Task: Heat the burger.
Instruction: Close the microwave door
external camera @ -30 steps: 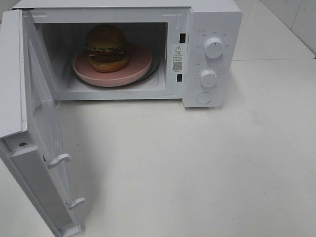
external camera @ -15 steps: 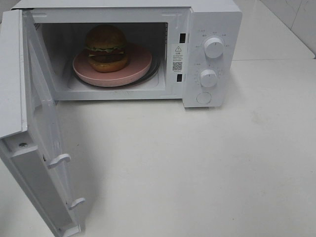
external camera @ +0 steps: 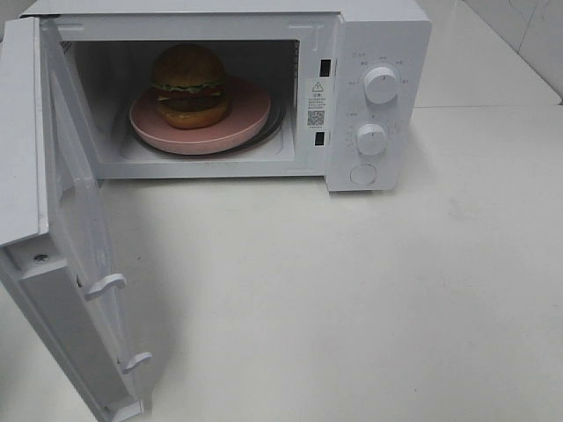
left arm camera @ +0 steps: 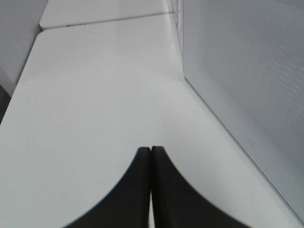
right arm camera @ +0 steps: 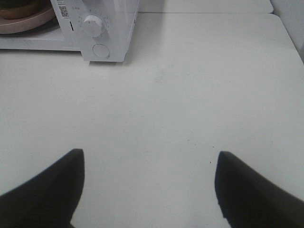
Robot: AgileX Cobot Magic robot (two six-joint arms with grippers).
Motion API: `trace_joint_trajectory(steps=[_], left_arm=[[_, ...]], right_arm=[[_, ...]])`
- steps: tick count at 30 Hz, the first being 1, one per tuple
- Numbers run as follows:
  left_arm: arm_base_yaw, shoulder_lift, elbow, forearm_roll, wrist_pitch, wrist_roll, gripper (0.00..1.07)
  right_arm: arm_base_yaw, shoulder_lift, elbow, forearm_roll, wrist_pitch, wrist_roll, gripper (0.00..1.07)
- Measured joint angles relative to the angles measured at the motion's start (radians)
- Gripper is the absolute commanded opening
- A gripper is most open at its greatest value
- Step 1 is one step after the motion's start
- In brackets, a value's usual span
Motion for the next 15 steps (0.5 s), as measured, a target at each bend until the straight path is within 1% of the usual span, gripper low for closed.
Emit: trace_joint_trajectory(steps=[1,3,4,5,6,7,8,11,12,13,14,15], left_arm=[[0.0,0.0,0.0,0.0,0.0,0.0,0.0],[0.0,0.044,0.073,-0.02,-0.232,0.0,0.0],[0.0,0.044,0.073,-0.02,-0.232,0.0,0.0],[0.0,0.054,0.088,-0.031,-0.298,0.0,0.0],[0.0,0.054,0.088,-0.031,-0.298,0.0,0.0],[0.0,0.081,0.117,-0.043,-0.415,-0.002,0.0],[0.0,0.119,0.14,-0.048,-0.527,-0.017,0.0],[0.0,0.142,0.147,-0.051,-0.579,-0.027,0.0],[0.0,0.192,0.153,-0.046,-0.664,-0.051,0.0],[0.0,0.224,0.155,-0.033,-0.702,-0.07,0.0],[0.0,0.224,0.155,-0.033,-0.702,-0.07,0.0],[0.0,0.284,0.157,0.009,-0.771,-0.123,0.0]], right_arm=[[0.0,0.0,0.0,0.0,0.0,0.0,0.74],[0.0,0.0,0.0,0.0,0.0,0.0,0.74],[0.0,0.0,0.0,0.0,0.0,0.0,0.74],[0.0,0.0,0.0,0.0,0.0,0.0,0.74],[0.0,0.0,0.0,0.0,0.0,0.0,0.74],[0.0,0.0,0.0,0.0,0.0,0.0,0.74],[0.0,0.0,0.0,0.0,0.0,0.0,0.74],[0.0,0.0,0.0,0.0,0.0,0.0,0.74],[0.0,0.0,0.0,0.0,0.0,0.0,0.74],[0.0,0.0,0.0,0.0,0.0,0.0,0.74],[0.0,0.0,0.0,0.0,0.0,0.0,0.74],[0.0,0.0,0.0,0.0,0.0,0.0,0.74]])
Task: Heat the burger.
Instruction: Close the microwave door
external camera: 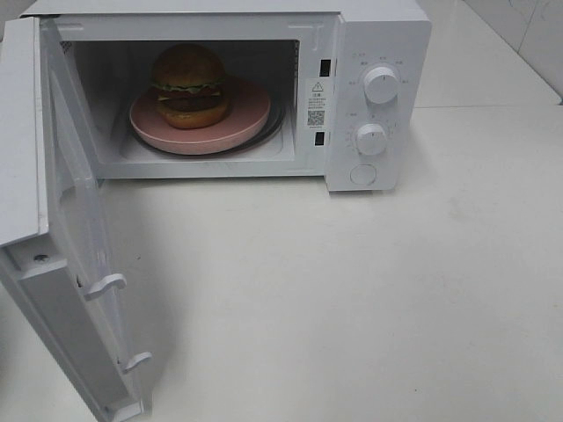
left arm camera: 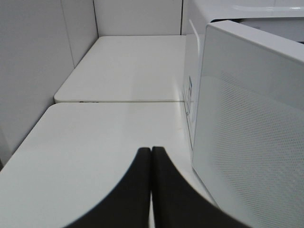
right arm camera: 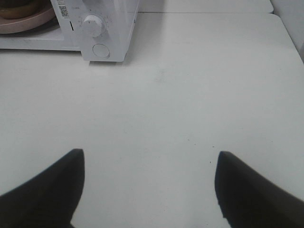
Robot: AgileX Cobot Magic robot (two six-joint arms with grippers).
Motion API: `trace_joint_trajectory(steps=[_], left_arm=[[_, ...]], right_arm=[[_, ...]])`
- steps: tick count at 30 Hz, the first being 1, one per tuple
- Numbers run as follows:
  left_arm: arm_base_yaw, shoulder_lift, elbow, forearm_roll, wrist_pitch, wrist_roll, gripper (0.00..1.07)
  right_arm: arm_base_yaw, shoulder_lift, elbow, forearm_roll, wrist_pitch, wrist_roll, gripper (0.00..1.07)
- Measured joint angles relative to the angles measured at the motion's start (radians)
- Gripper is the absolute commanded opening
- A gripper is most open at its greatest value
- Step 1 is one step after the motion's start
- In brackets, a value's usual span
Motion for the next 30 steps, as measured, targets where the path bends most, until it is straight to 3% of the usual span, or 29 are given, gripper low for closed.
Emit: trace_joint_trajectory(steps=[1,4,5,6,7,8,12,18,26,29,30], left_arm=[[0.0,0.06,0.0,0.079,-0.075,-0.076,0.0],[0.0,0.091,0.0,0.138,-0.116,-0.114,0.0],[0.0,0.147,0.0,0.268,-0.187,-0.178,0.0],[0.0,0.171,0.0,0.328,-0.229,-0.209,0.0],[0.0,0.171,0.0,0.328,-0.229,-0.209,0.0],[0.0,0.208,0.0,0.412,-0.276,-0.259,0.0],[0.0,0.286,0.0,0.473,-0.324,-0.334,0.0],[0.0,0.456,0.0,0.531,-0.509,-0.36,0.0],[0.0,0.594,-0.004,0.539,-0.622,-0.362,0.0],[-0.039,0.663,-0.033,0.543,-0.638,-0.352,0.0],[-0.08,0.688,-0.051,0.512,-0.636,-0.321,0.0]], right_arm=[[0.0,0.0,0.0,0.0,0.0,0.0,0.74],[0.0,0.0,0.0,0.0,0.0,0.0,0.74],[0.0,0.0,0.0,0.0,0.0,0.0,0.74],[0.0,0.0,0.0,0.0,0.0,0.0,0.74],[0.0,0.0,0.0,0.0,0.0,0.0,0.74],[0.0,0.0,0.0,0.0,0.0,0.0,0.74],[0.0,0.0,0.0,0.0,0.0,0.0,0.74],[0.0,0.0,0.0,0.0,0.0,0.0,0.74],[0.0,0.0,0.0,0.0,0.0,0.0,0.74],[0.0,0.0,0.0,0.0,0.0,0.0,0.74],[0.0,0.0,0.0,0.0,0.0,0.0,0.74]])
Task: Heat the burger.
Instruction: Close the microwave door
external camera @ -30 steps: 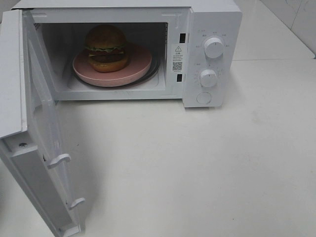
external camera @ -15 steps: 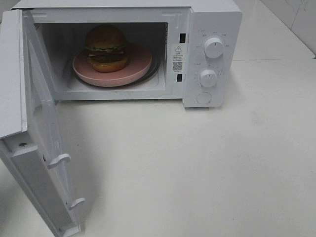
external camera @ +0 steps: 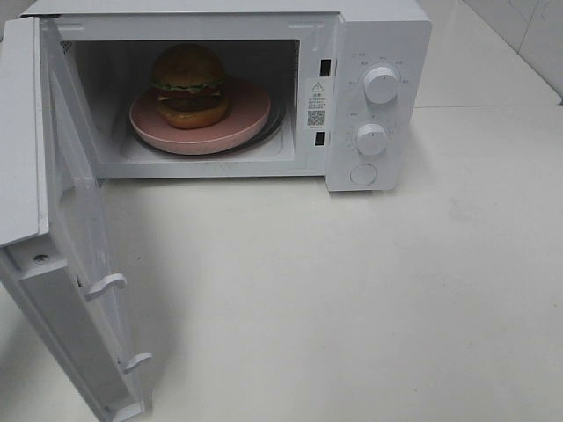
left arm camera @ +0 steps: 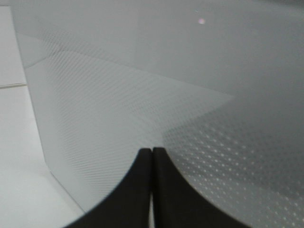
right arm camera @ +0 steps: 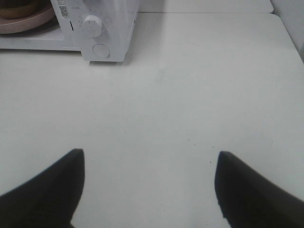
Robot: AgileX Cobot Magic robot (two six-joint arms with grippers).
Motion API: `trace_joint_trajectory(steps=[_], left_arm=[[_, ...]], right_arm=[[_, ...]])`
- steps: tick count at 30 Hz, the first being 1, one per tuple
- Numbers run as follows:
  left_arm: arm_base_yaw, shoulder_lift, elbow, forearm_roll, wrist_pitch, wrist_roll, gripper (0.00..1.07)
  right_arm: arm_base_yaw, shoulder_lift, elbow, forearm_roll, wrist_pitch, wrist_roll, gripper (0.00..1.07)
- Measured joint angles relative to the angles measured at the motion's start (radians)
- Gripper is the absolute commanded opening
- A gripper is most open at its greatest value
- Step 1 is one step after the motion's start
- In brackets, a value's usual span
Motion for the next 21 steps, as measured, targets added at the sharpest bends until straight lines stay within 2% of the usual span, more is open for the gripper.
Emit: trace_joint_trajectory(steps=[1,3,5,6,7,8,10,14,15,19,21], left_arm=[[0.0,0.0,0.0,0.0,0.0,0.0,0.0],[-0.081,0.033,-0.024,-0.067,0.002,0.052,0.0],[-0.103,0.042,-0.03,-0.089,0.002,0.065,0.0],[-0.149,0.065,-0.04,-0.148,0.001,0.084,0.0],[-0.149,0.065,-0.04,-0.148,0.001,0.084,0.0],[-0.196,0.088,-0.055,-0.202,0.0,0.1,0.0],[-0.218,0.097,-0.064,-0.221,0.0,0.105,0.0],[-0.323,0.148,-0.141,-0.28,0.0,0.136,0.0],[-0.323,0.148,-0.141,-0.28,0.0,0.136,0.0],[-0.421,0.209,-0.23,-0.401,0.009,0.178,0.0],[-0.438,0.224,-0.25,-0.424,0.012,0.185,0.0]], right_arm=[[0.0,0.0,0.0,0.0,0.0,0.0,0.74],[0.0,0.0,0.0,0.0,0.0,0.0,0.74],[0.0,0.0,0.0,0.0,0.0,0.0,0.74],[0.0,0.0,0.0,0.0,0.0,0.0,0.74],[0.0,0.0,0.0,0.0,0.0,0.0,0.74],[0.0,0.0,0.0,0.0,0.0,0.0,0.74],[0.0,0.0,0.0,0.0,0.0,0.0,0.74],[0.0,0.0,0.0,0.0,0.0,0.0,0.74],[0.0,0.0,0.0,0.0,0.0,0.0,0.74],[0.0,0.0,0.0,0.0,0.0,0.0,0.74],[0.0,0.0,0.0,0.0,0.0,0.0,0.74]])
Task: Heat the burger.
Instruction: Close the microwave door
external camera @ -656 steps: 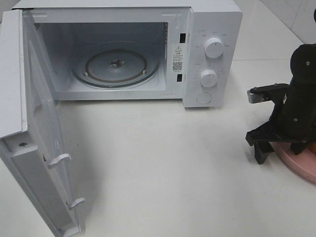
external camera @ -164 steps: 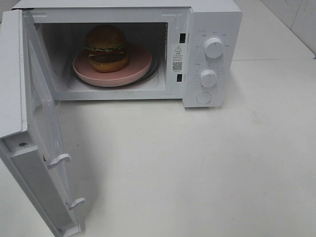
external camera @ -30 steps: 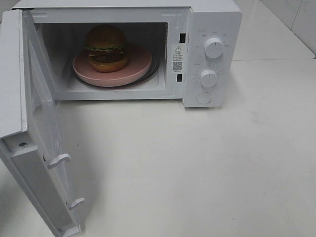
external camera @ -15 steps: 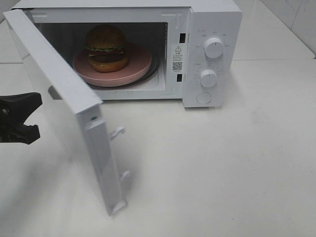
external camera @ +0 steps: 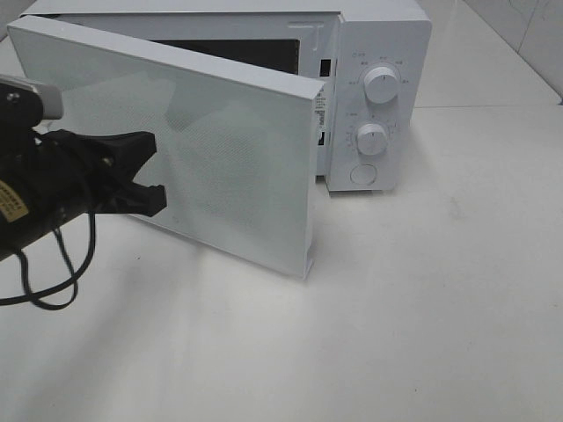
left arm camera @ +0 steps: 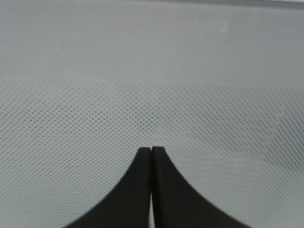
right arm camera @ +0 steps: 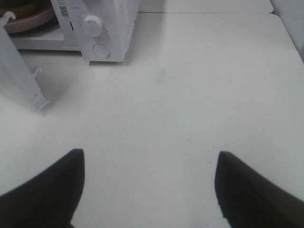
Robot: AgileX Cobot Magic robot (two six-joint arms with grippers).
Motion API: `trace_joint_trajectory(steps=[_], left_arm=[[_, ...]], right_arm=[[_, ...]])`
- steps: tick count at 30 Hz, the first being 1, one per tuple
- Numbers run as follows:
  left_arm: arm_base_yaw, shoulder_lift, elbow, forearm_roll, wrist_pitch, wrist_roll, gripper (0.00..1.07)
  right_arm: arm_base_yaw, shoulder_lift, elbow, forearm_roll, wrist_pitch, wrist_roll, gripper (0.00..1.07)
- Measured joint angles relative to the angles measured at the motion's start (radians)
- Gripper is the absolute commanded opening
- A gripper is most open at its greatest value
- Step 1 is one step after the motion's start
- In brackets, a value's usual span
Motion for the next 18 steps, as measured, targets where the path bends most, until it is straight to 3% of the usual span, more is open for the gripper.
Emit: trace_joint_trajectory(steps=[6,11,18], left_arm=[[-0.089,0.093,-0.153,-0.115,0.054,0.034,0.0],[-0.133,0.145,-0.263,-0.16,0.103,0.082,0.0],[-0.168,0.203,-0.387,-0.214,0.151,0.093,0.0]], right_arm=[[0.0,0.0,0.0,0.0,0.0,0.0,0.74],[0.0,0.0,0.0,0.0,0.0,0.0,0.74],[0.0,0.0,0.0,0.0,0.0,0.0,0.74]])
